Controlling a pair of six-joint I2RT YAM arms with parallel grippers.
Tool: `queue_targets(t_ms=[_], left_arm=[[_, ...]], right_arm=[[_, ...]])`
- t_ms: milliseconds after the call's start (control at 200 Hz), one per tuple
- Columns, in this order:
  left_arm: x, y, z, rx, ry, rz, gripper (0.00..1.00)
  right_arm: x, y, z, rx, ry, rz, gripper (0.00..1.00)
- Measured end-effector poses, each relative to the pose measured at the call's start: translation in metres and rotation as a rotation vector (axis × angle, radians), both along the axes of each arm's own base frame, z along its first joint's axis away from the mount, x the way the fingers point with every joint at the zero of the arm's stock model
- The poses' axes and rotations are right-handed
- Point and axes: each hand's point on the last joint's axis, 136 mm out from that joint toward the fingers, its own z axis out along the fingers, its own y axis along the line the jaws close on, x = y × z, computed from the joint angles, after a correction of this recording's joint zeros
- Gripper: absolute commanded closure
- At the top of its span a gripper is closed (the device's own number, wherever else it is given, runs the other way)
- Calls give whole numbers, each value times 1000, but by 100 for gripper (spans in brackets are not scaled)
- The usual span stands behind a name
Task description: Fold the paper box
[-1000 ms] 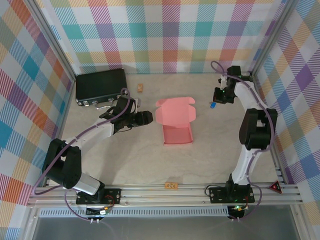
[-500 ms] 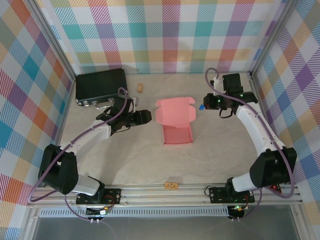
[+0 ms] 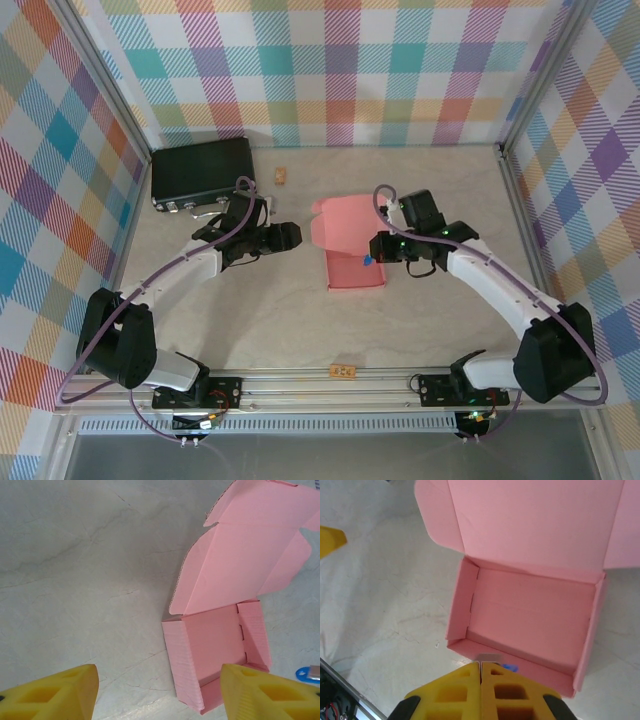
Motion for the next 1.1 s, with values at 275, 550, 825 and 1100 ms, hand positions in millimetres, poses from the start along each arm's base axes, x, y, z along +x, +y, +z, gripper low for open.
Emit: queue_targets(t_ms=[275, 550, 825, 1100], left_arm=[[0, 0, 0, 0, 0, -2, 36], [-1, -2, -1, -5, 5, -10, 36], [-2, -3, -1, -13, 9, -18, 36], [-1, -4, -6, -8, 23, -21, 36]], right_arm=[[6, 34, -41, 9, 87, 4, 100], [9, 46, -85, -9, 199, -13, 96], [16, 34, -94, -84, 207, -77, 62], [18, 3, -90, -228, 162, -157, 55]])
